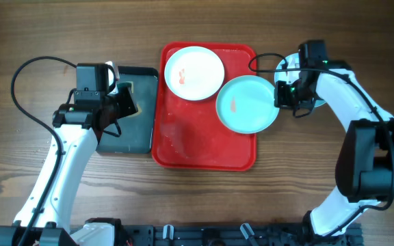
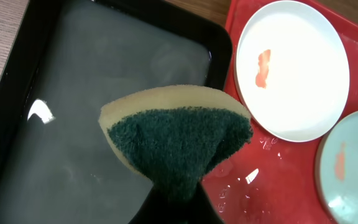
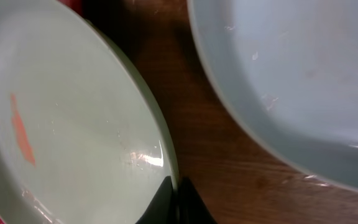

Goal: Clean dirty plates on tray and stack at the side
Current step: 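Move the right gripper back and grasp the other blue plate's rim, then carry the sponge with the left gripper over the held blue plate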

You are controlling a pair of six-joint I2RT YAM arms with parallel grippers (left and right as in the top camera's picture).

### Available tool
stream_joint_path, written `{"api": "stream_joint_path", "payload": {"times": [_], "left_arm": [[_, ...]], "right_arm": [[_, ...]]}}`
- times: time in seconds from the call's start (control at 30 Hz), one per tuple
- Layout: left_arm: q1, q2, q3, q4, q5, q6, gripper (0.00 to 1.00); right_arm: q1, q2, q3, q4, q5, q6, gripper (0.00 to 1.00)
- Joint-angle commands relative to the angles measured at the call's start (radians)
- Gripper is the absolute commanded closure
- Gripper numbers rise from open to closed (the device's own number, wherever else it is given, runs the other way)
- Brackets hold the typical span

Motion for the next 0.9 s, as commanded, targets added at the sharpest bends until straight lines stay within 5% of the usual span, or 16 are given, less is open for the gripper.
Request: {"api": "stream_joint_path", "payload": {"times": [0.0, 0.37, 0.6, 0.67, 0.77, 0.87], "left_arm": [[-0.002, 0.004, -0.003, 0.005, 0.012, 0.021, 0.96], [-0.002, 0.004, -0.003, 0.001, 0.013, 0.021, 0.96], [-0.002, 0.004, -0.003, 0.000, 0.013, 0.021, 0.96], [-0.002, 0.004, -0.003, 0.000, 0.013, 0.021, 0.96], [-0.003, 0.004, -0.003, -0.001, 0.013, 0.021, 0.96], [-0.002, 0.004, -0.003, 0.000, 0.013, 0.021, 0.96]], "right_arm": [[0.073, 0.006, -0.002, -0.056, -0.058, 0.071, 0.96], [0.392, 0.008, -0.045, -0.033, -0.058, 0.277, 0.96], [0.437, 0.008, -0.110, 0.053, -0.058, 0.490, 0.96], [0.436, 0.007, -0.108, 0.069, -0.058, 0.426, 0.92], [0.428, 0.006, -0.051, 0.026, -0.056, 0.222, 0.71], [0.427, 0.006, -0.019, 0.042, 0.002, 0.183, 0.67]]}}
